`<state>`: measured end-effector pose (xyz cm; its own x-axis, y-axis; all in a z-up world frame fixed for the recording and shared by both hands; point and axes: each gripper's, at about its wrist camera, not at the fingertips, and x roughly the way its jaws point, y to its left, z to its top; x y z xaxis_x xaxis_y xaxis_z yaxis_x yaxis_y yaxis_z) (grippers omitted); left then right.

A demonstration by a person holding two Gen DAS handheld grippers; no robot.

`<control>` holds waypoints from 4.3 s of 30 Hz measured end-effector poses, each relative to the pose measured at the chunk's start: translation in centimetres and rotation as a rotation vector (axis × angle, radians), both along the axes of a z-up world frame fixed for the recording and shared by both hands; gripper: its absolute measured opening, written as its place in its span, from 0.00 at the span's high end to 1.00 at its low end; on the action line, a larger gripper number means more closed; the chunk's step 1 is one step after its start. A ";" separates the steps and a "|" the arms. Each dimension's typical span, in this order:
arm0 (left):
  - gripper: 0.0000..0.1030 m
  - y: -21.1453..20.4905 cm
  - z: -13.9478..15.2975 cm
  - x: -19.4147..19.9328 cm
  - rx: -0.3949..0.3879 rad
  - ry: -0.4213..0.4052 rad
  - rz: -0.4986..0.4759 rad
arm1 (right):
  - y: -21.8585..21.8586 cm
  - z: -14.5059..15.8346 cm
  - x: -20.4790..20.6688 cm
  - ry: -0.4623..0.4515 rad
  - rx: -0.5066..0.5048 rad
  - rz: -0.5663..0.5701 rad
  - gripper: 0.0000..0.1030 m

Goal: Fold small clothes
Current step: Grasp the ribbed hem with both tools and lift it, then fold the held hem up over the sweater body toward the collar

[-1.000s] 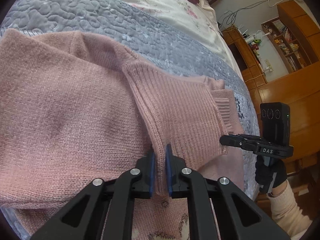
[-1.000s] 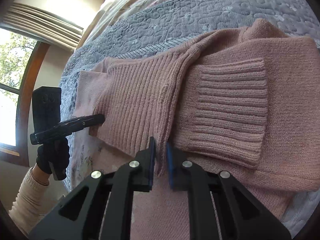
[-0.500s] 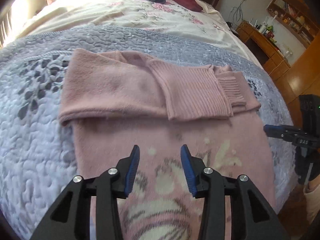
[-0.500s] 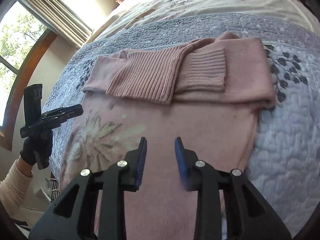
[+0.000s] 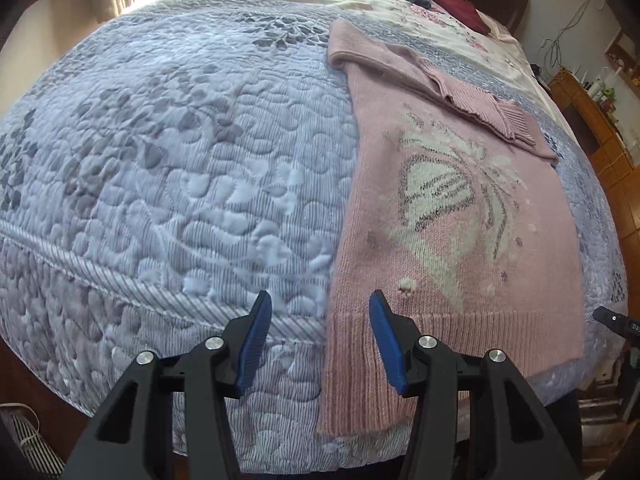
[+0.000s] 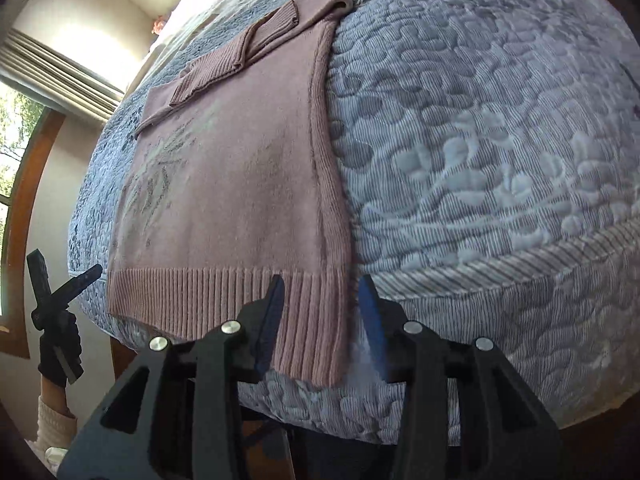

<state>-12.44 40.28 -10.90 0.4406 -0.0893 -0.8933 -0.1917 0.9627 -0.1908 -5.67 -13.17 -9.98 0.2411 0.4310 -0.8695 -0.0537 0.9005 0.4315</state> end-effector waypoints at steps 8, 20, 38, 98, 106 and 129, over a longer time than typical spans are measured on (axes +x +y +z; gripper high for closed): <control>0.49 0.1 -2.1 -2.1 -0.062 0.053 0.010 | 0.9 -1.9 -2.1 0.047 0.004 0.006 0.60; 0.53 -0.9 -3.0 -3.3 -0.158 0.051 -0.010 | 2.5 -3.0 -2.9 0.064 0.042 0.029 0.65; 0.92 0.5 2.2 -3.2 -0.338 -0.066 0.080 | -0.7 1.3 -0.7 0.010 0.466 0.003 0.91; 0.91 -1.8 1.9 14.5 0.018 -0.173 -0.151 | 6.4 1.9 16.6 -0.157 -0.231 0.286 0.90; 0.91 -2.5 3.2 11.0 -0.016 -0.234 -0.163 | 5.4 3.9 13.3 -0.178 -0.130 0.255 0.91; 0.92 -1.0 10.5 32.3 0.004 -0.447 -0.046 | 6.8 11.2 34.0 -0.327 -0.065 0.075 0.91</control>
